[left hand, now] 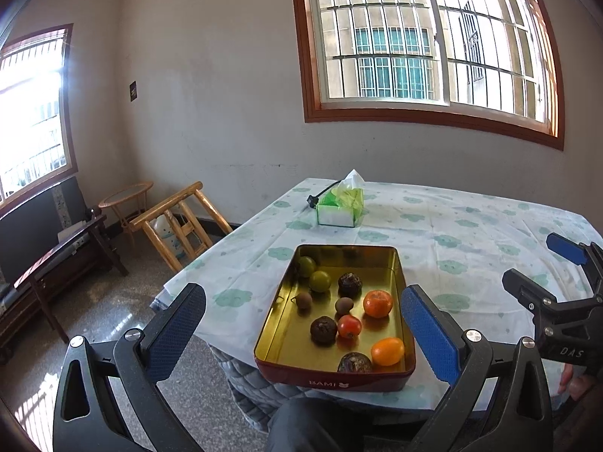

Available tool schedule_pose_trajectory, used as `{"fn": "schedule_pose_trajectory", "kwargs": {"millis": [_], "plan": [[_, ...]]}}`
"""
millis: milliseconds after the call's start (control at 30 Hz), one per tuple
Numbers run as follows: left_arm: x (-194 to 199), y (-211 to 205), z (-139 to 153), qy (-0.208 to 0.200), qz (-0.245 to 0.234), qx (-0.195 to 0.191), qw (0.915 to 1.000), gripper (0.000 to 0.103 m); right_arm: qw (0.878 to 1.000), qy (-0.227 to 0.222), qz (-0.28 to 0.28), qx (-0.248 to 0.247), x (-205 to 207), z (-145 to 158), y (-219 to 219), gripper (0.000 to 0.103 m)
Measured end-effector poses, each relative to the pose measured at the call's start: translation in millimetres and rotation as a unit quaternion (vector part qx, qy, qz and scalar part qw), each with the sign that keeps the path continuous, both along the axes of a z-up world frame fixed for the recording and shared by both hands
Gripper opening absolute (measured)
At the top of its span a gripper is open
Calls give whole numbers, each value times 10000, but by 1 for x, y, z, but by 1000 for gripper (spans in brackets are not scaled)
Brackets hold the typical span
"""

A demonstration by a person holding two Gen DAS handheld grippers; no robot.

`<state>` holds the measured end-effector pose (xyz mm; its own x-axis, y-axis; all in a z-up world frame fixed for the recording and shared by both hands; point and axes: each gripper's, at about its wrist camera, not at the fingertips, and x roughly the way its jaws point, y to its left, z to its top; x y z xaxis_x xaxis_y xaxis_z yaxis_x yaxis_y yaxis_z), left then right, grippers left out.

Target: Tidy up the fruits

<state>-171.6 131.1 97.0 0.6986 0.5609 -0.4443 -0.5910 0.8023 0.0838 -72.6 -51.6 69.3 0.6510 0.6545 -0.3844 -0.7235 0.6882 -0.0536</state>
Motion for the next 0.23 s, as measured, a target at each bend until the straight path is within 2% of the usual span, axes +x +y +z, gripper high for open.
{"fn": "schedule_pose_trajectory", "kwargs": {"millis": [100, 233], "plan": [[10, 0, -2, 105, 48, 56, 9999, 103, 9985, 417, -242, -267, 44, -16, -17, 103], [22, 4, -2, 207, 61, -29, 9998, 103, 9900, 894, -770, -778, 110, -45, -51, 103]]}}
